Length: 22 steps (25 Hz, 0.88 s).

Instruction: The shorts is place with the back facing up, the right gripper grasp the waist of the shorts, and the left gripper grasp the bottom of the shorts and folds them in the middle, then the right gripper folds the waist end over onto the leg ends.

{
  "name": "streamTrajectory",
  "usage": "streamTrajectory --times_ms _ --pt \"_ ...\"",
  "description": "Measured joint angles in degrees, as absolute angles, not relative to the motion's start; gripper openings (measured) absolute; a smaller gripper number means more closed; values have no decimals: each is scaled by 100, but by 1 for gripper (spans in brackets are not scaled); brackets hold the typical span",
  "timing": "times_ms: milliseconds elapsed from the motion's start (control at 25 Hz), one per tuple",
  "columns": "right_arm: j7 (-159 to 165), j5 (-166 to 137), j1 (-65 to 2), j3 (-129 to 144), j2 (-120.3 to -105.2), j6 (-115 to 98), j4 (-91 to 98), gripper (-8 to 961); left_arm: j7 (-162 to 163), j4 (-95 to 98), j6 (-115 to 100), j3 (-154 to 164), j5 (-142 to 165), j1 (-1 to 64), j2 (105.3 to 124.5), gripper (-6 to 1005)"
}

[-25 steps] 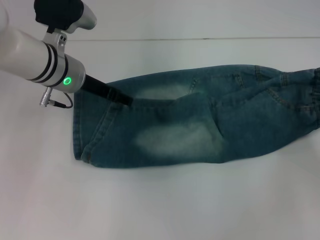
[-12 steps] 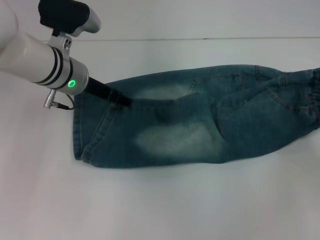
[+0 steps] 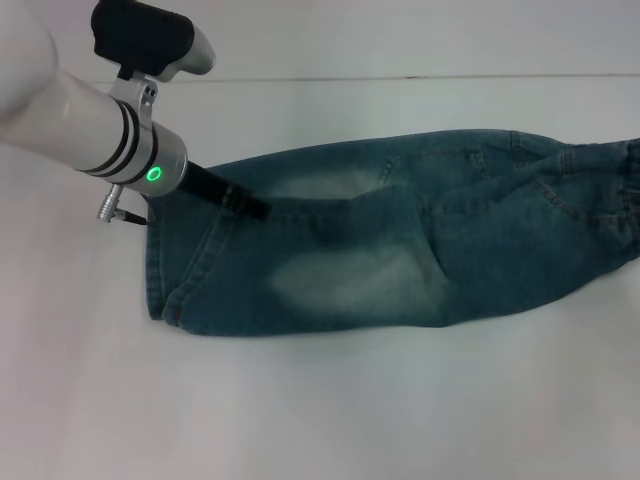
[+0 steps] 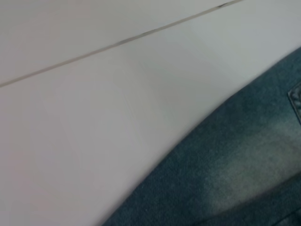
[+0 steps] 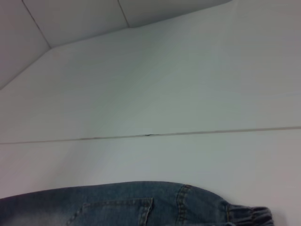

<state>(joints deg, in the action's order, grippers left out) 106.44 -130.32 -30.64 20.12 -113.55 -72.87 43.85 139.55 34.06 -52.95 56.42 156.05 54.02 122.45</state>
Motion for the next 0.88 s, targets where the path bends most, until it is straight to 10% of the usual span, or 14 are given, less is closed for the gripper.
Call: streamTrajectory --times_ms 880 --pt "10634 -13025 -3041 2012 -11381 -7295 4386 70 14026 3322 -5097 5642 15774 5408 12310 811"
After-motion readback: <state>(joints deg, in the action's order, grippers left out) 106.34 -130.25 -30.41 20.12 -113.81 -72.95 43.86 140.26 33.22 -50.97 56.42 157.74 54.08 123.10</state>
